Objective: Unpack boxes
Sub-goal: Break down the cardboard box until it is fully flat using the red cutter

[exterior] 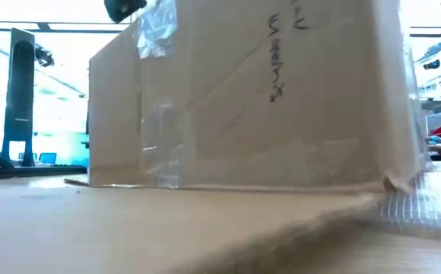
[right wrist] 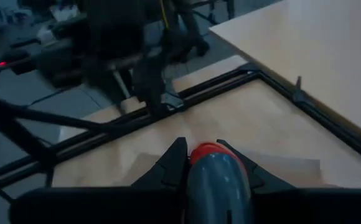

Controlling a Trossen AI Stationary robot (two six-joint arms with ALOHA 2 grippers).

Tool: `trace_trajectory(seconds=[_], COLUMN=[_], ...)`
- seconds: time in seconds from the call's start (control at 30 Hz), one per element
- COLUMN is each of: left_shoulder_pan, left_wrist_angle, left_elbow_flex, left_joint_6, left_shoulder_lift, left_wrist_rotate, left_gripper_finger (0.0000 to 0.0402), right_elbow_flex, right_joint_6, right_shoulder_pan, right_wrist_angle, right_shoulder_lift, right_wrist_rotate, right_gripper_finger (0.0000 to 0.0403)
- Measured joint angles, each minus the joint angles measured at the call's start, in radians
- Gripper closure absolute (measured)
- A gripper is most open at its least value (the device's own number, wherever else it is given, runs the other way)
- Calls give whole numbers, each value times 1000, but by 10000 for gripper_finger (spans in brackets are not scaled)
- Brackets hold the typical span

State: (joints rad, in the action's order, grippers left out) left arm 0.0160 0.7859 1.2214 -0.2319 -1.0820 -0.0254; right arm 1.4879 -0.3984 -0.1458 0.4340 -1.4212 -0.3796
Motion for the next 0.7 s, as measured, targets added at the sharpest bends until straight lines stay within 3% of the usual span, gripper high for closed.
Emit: trace_trajectory(seconds=[0.1, 0.23, 0.43, 0.57, 0.7], left_shoulder_pan=[-38, -84, -99, -92, -74], left_wrist_angle=[-18, -2, 17, 51, 79], left_elbow_flex=[21, -2, -64, -75, -75], left_joint_6=[90, 168, 174, 120, 41], left_shoulder_lift=[-11, -57, -146, -167, -148], left_wrist_rotate=[5, -16, -122, -122, -121], left_gripper_finger=[209, 209, 209, 209, 209], right_elbow_flex=[0, 0, 0, 0, -1], right_joint_6=[-2, -2, -39, -167, -214], right_shoulder_pan=[-47, -119, -131, -51, 53], right_wrist_angle=[12, 64, 236, 467, 647], right_shoulder_lift=[0, 3, 2, -1, -1], right_wrist_rotate=[-88, -290, -591, -587, -484], right_gripper_finger=[347, 347, 347, 347, 347])
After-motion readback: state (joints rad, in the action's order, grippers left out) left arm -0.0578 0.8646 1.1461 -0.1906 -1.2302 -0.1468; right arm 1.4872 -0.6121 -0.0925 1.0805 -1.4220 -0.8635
